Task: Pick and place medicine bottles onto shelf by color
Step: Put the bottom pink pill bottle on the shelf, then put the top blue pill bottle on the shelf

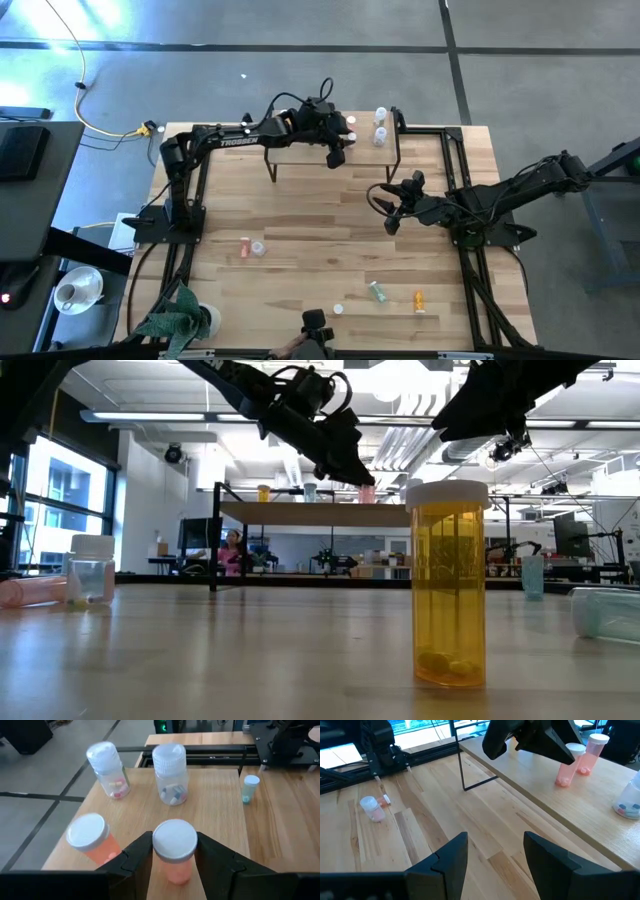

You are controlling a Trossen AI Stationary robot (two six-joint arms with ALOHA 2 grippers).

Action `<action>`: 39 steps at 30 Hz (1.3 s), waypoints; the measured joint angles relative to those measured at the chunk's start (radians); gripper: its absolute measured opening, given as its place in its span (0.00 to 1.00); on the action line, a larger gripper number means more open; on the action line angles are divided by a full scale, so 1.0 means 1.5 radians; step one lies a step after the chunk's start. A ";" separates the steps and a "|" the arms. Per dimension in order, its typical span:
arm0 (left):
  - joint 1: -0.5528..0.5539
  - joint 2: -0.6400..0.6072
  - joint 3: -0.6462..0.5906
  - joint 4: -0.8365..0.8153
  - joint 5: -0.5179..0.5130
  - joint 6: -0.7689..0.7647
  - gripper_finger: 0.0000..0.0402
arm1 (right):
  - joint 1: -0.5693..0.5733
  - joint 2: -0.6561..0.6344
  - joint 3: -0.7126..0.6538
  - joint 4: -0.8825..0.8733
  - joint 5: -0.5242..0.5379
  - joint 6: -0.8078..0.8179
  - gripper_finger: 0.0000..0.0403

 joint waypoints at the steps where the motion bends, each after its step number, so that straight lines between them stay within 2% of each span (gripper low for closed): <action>1: 0.000 0.001 0.000 -0.002 0.000 0.000 0.34 | 0.000 0.000 0.000 0.000 0.000 0.000 0.46; 13: -0.002 0.000 -0.001 0.005 0.001 -0.002 0.48 | 0.000 0.000 0.000 -0.003 0.000 0.000 0.46; 24: -0.004 -0.087 -0.001 -0.036 0.002 -0.017 0.48 | 0.000 0.000 0.000 -0.007 -0.003 0.000 0.46; 31: -0.020 -0.179 0.000 -0.151 0.002 -0.018 0.48 | 0.000 0.000 0.000 -0.006 -0.004 -0.004 0.46; 39: -0.076 -0.249 0.000 -0.288 0.005 -0.017 0.48 | 0.000 0.000 0.000 -0.006 -0.007 -0.005 0.46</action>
